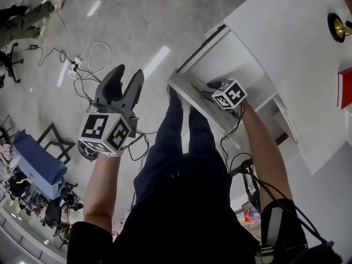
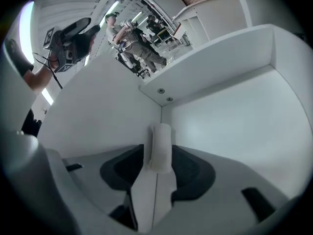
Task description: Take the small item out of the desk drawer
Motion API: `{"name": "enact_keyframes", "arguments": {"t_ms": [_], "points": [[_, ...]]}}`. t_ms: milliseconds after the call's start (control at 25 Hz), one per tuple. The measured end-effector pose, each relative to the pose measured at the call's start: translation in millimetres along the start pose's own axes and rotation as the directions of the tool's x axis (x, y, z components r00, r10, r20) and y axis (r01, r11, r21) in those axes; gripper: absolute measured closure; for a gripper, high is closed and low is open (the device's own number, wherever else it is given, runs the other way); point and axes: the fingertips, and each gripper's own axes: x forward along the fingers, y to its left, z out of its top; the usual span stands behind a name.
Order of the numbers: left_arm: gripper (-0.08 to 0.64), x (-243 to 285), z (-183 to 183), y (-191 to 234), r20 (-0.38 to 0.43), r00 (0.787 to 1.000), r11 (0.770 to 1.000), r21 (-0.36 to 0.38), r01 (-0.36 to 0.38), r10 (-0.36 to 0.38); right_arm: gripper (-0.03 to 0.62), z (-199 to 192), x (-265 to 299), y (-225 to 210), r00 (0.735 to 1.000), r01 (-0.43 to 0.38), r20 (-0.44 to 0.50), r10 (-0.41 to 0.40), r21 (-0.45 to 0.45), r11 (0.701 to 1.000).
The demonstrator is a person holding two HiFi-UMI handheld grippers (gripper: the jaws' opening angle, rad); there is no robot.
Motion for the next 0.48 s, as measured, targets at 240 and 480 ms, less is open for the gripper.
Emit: {"name": "enact_keyframes", "arguments": {"t_ms": [240,480], "points": [[0.348,6,-3,7,-0.01,1.0,1.0,-0.005,-0.012,0.012,0.428,-1,15,-5,0.999,0.02,-0.046,-0.021,-0.022,1.0],[0.348,7,-1,4,-0.01,1.0,1.0,-0.001,-0.005,0.005,0.459,-11,21,-7,0.997,0.009,-0.073,-0.011,-0.024,1.0]]}}
